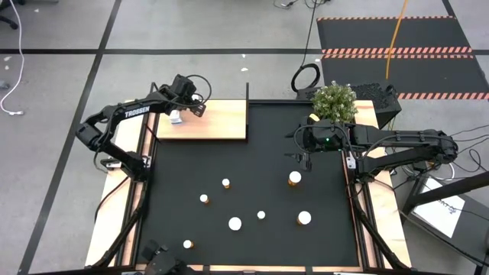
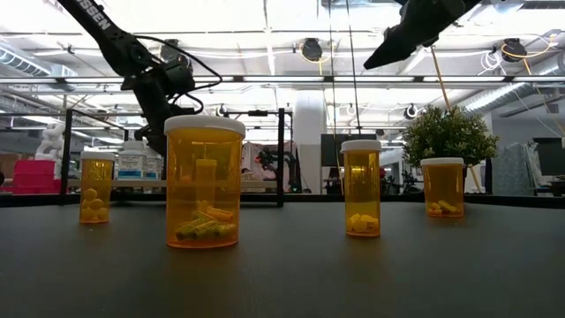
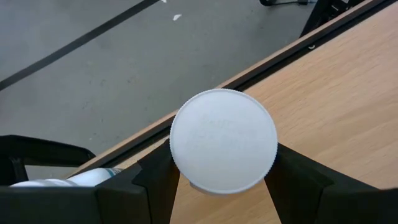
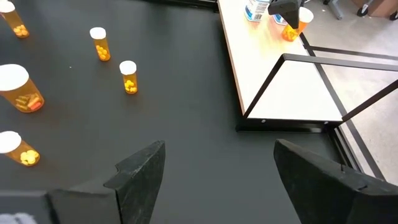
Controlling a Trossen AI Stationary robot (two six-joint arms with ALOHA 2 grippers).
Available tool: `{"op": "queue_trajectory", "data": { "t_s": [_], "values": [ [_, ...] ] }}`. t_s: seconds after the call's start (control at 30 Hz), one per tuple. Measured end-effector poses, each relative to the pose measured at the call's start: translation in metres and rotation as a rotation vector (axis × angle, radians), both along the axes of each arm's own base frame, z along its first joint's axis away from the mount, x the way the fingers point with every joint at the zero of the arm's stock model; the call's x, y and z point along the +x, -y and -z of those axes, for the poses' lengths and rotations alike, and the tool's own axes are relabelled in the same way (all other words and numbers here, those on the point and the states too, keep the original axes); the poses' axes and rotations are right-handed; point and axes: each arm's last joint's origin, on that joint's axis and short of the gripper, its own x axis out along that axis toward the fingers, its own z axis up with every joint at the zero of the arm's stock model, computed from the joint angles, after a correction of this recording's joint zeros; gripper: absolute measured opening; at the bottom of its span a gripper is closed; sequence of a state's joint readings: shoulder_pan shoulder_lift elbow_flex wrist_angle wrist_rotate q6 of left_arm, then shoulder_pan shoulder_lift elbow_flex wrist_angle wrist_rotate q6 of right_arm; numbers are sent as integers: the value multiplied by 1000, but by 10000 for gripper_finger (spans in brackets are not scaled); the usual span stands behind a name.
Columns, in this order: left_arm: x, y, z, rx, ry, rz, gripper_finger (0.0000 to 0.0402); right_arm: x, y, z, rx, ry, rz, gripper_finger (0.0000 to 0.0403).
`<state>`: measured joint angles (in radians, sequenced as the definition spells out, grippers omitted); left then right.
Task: Pick and place medicine bottles onto shelf by color
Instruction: Put the large orange pill bottle on the shelf
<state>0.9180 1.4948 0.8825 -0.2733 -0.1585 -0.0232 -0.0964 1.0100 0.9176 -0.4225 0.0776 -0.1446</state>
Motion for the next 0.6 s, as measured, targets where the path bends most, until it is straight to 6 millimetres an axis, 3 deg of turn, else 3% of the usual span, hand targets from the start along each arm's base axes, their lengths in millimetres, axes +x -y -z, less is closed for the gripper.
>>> {"op": "queue_trajectory", "data": {
  "t_s": [0.2, 0.6],
  "values": [
    [0, 0, 0, -1, 1, -2, 218, 0, 0, 0, 1, 0, 0, 297],
    [2, 2, -1, 1, 3, 2, 287, 0, 0, 0, 0, -1, 0, 297]
  ]
}}
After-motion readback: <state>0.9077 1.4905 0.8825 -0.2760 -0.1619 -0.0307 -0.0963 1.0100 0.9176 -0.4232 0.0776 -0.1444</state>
